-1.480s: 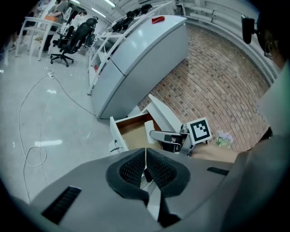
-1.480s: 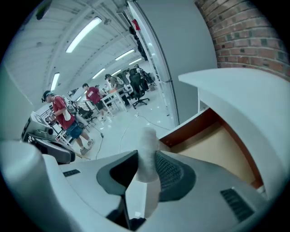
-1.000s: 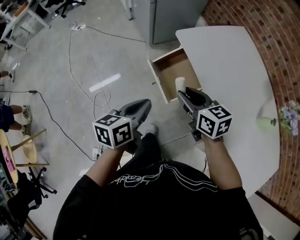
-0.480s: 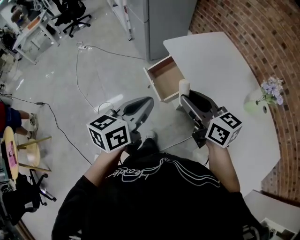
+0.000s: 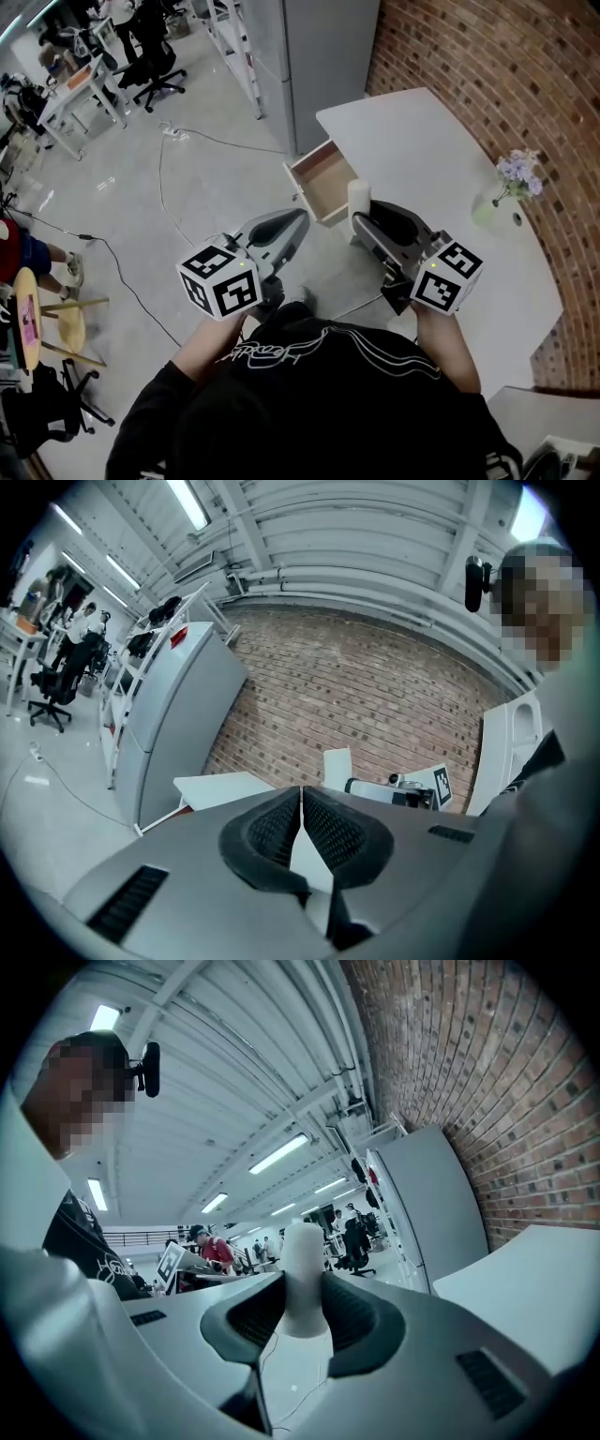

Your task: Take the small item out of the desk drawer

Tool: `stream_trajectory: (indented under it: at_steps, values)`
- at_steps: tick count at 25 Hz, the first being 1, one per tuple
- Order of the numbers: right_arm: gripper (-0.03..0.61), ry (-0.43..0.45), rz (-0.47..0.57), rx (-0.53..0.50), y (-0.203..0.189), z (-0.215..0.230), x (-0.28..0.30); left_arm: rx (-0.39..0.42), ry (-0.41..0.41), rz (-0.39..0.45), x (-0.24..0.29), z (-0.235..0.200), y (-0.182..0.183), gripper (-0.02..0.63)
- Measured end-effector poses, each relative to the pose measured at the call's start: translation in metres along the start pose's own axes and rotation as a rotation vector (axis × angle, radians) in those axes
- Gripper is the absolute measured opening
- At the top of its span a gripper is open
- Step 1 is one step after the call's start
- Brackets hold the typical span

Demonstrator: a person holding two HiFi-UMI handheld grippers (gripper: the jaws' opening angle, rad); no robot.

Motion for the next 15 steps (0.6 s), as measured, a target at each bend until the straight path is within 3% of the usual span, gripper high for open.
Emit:
stream_trajectory:
  at_steps: [6,15]
  values:
    - [0.133,0.016,-0.01,-0.043,-0.002,-0.0102,-0.0059,0.0,-0.003,0.009,-0.0028,0.012,-0.0021,0.028]
    - [0.133,0.027,-0.001,-0.016,-0.0066,-0.0043,-0.0045,-0.023,0.03,-0.006,-0.0015,0.0078,-0.0071,0.028]
Point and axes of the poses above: the fingertips, and each gripper's own axes: x forward along the fingers, z to its right, y out of its top, the point moved 7 cm from there along -x, backward along the fingers
